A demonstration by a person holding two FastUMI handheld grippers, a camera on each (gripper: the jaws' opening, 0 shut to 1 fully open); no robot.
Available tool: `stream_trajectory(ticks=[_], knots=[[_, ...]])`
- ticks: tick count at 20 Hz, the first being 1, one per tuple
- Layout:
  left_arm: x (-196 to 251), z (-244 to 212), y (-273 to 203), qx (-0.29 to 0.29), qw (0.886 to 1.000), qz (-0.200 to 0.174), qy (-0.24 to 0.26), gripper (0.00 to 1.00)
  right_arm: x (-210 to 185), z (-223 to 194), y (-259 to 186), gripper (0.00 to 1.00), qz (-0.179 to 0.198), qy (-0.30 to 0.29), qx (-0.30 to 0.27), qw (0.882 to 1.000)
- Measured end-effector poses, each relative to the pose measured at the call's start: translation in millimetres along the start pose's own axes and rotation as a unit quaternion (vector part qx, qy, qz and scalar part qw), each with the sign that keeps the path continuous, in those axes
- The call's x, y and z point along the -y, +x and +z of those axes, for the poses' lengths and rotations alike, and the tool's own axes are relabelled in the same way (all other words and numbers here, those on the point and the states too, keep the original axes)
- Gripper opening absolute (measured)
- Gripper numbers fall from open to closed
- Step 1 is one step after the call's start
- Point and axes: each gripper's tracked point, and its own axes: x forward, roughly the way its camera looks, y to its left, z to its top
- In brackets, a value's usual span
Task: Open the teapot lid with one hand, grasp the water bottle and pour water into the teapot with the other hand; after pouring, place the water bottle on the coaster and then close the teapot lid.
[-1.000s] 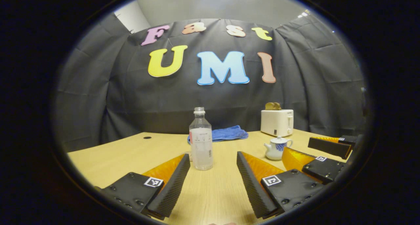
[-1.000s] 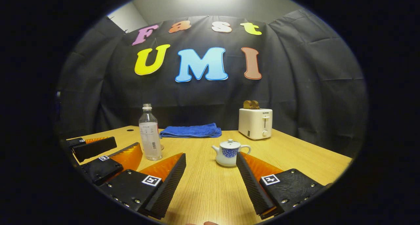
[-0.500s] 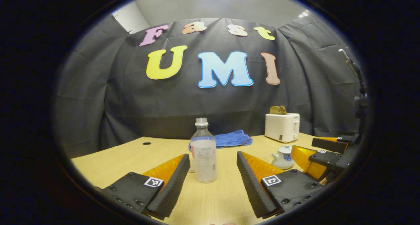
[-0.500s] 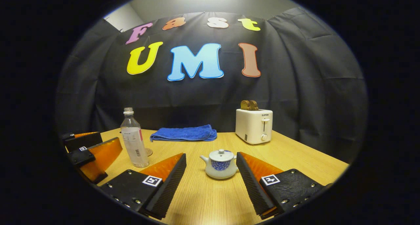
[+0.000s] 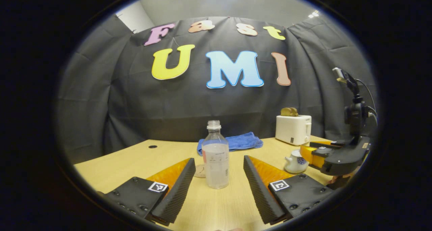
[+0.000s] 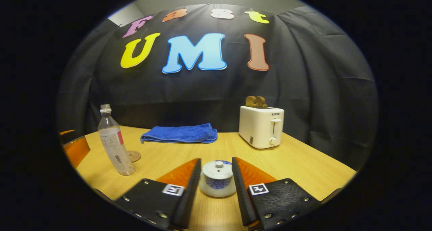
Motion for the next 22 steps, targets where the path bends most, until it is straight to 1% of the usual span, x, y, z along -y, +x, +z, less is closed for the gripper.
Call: stream_trajectory(ticks=[1,2,3,4,5,6,7,12,14,15,16,20,22], knots=[[-2.1,-0.9,0.1,-0.001,1.000,0.001,0.000,0.99,-0.2,2.8,5.8,0.40,-0.001,0.000,0.002,1.000],[-4.3,0.6,0.3,0.001,1.000,0.002,0.000,0.99,-0.6,5.8,8.5,0.37,-0.002,-0.002,0.006,1.000],[-6.3,0.4,0.5,0.003,1.000,0.004,0.001,0.99,-1.3,8.3,9.7,0.37,-0.003,-0.005,0.010,1.000],[-6.9,1.9,0.8,0.003,1.000,0.005,0.004,0.99,6.2,8.4,16.5,0.37,-0.019,-0.011,0.010,1.000],[-7.2,0.5,2.8,0.003,1.000,0.005,0.007,0.99,7.1,10.4,13.9,0.27,-0.023,-0.010,0.011,1.000],[-7.2,0.3,3.7,0.002,1.000,0.004,0.007,1.00,3.6,9.3,18.9,0.14,-0.021,-0.009,0.009,1.000],[-6.5,1.4,4.7,0.001,1.000,0.003,0.007,1.00,2.1,7.3,20.9,0.11,-0.018,-0.008,0.006,1.000],[-7.5,1.7,6.4,0.004,1.000,0.004,0.012,1.00,-1.6,7.8,28.0,0.11,-0.019,-0.030,0.000,0.999],[-8.1,0.1,7.2,0.003,1.000,0.003,0.012,1.00,-3.3,2.1,29.5,0.11,-0.014,-0.018,-0.006,1.000],[-7.3,1.2,8.6,0.003,1.000,0.003,0.012,1.00,-3.9,-2.6,29.9,0.22,-0.013,-0.017,-0.015,1.000],[-7.1,-0.9,9.2,0.001,1.000,0.002,0.013,1.00,-4.7,2.5,29.7,0.23,-0.012,-0.018,-0.010,1.000],[-6.8,-3.4,10.6,-0.003,1.000,0.001,0.011,0.99,-4.9,0.5,31.0,0.23,-0.009,-0.015,-0.014,1.000],[-6.5,-3.7,11.2,-0.004,1.000,0.001,0.011,0.99,-0.8,-2.6,19.0,0.23,-0.019,-0.018,-0.015,1.000]])
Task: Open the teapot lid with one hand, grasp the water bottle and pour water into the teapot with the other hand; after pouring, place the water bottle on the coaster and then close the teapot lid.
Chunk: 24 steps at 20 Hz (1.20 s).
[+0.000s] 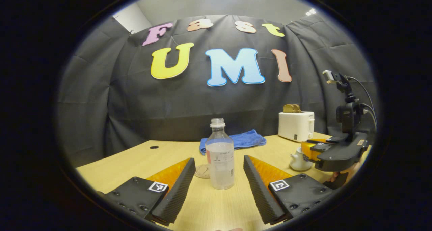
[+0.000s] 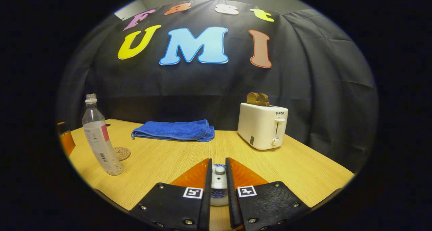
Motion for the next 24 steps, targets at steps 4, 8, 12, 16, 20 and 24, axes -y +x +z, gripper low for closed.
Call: stream_trajectory(ticks=[4,8,12,16,20,24], knots=[[-2.7,1.7,-1.4,0.004,1.000,0.003,0.003,0.99,0.3,5.3,13.1,0.06,0.002,-0.007,0.005,1.000],[-0.9,-2.3,1.3,0.001,1.000,0.003,-0.007,1.00,-0.6,18.7,5.5,0.06,0.008,-0.006,0.025,1.000],[2.0,-2.3,5.4,0.002,1.000,-0.001,-0.012,0.99,0.1,33.1,-9.0,0.06,0.014,0.000,0.044,0.999],[7.3,-5.5,15.9,0.000,1.000,-0.006,-0.006,1.00,1.1,33.9,-21.9,0.06,0.021,0.009,0.046,0.999],[7.6,-9.8,26.1,-0.003,1.000,-0.003,0.000,1.00,3.9,23.2,-24.3,0.06,0.025,0.018,0.039,0.999],[9.7,-14.7,41.2,-0.009,1.000,-0.003,-0.008,0.99,2.0,18.8,-27.3,0.06,0.032,0.025,0.033,0.999]])
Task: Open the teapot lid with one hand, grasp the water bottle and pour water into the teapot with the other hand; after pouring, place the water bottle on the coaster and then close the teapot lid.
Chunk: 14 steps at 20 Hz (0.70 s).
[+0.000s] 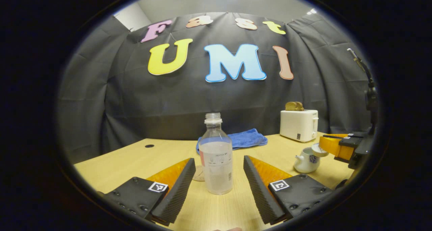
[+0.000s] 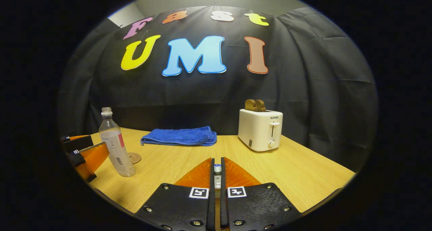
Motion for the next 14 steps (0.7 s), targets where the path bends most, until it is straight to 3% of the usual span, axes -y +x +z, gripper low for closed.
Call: stream_trajectory(ticks=[7,14], knots=[[-5.0,-10.6,20.4,-0.015,1.000,0.010,-0.001,1.00,-9.4,13.6,-10.0,0.06,0.013,-0.021,0.032,0.999],[-6.3,-15.3,39.9,-0.024,1.000,0.005,-0.005,0.99,-10.3,10.0,-8.4,0.06,0.020,-0.013,0.023,0.999]])
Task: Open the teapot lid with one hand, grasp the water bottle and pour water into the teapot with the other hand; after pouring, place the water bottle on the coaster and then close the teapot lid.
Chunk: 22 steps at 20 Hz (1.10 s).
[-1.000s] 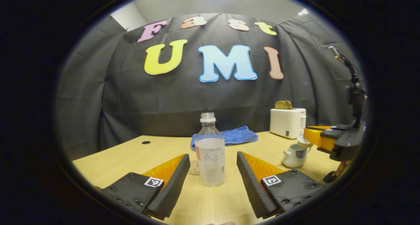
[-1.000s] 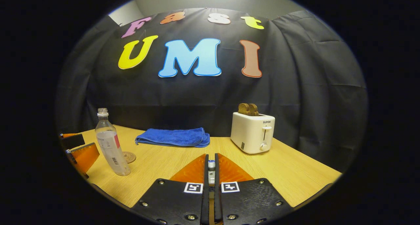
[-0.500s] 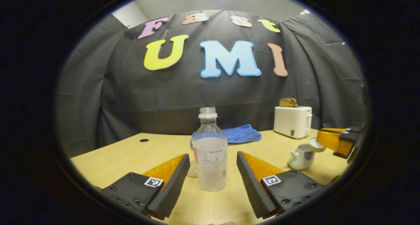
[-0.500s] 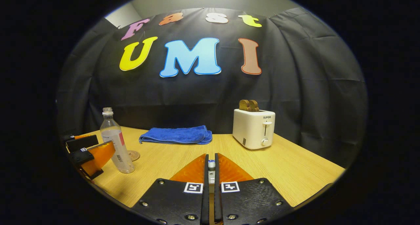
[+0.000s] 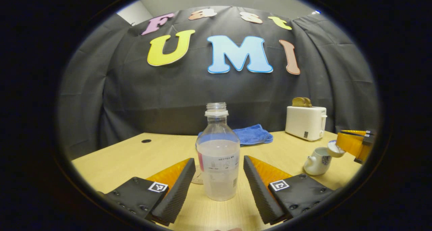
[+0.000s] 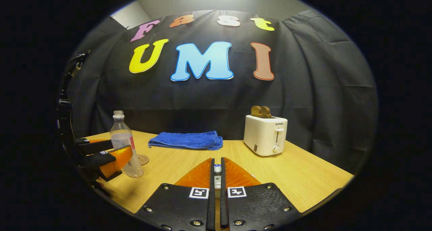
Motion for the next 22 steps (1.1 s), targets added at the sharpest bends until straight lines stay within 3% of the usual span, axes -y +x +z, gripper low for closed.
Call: stream_trajectory(ticks=[6,11,12,13,14,19,22], knots=[[2.1,0.8,14.3,0.003,1.000,-0.005,0.005,0.99,-8.5,-1.9,-3.1,0.06,0.013,-0.008,-0.008,1.000],[-3.7,-7.6,25.1,-0.013,0.999,-0.009,-0.031,0.99,-6.1,5.5,-25.3,0.06,0.015,-0.016,0.008,1.000],[-3.4,-9.0,25.9,-0.014,0.999,-0.009,-0.034,0.98,-4.0,6.6,-32.7,0.06,0.016,-0.012,0.010,1.000],[-4.6,-8.6,26.8,-0.015,0.999,-0.008,-0.035,0.89,-0.9,7.5,-41.3,0.06,0.015,-0.007,0.012,1.000],[-4.6,-8.9,24.0,-0.017,0.999,-0.010,-0.033,0.88,4.0,9.7,-49.7,0.06,0.011,-0.004,0.015,1.000],[1.4,-8.0,18.5,-0.024,0.999,-0.012,-0.019,0.87,13.0,11.7,-99.9,0.06,0.007,-0.009,0.019,1.000],[7.5,5.6,13.2,-0.008,0.999,-0.011,0.032,0.87,5.9,3.1,-132.3,0.06,0.026,0.002,0.010,1.000]])
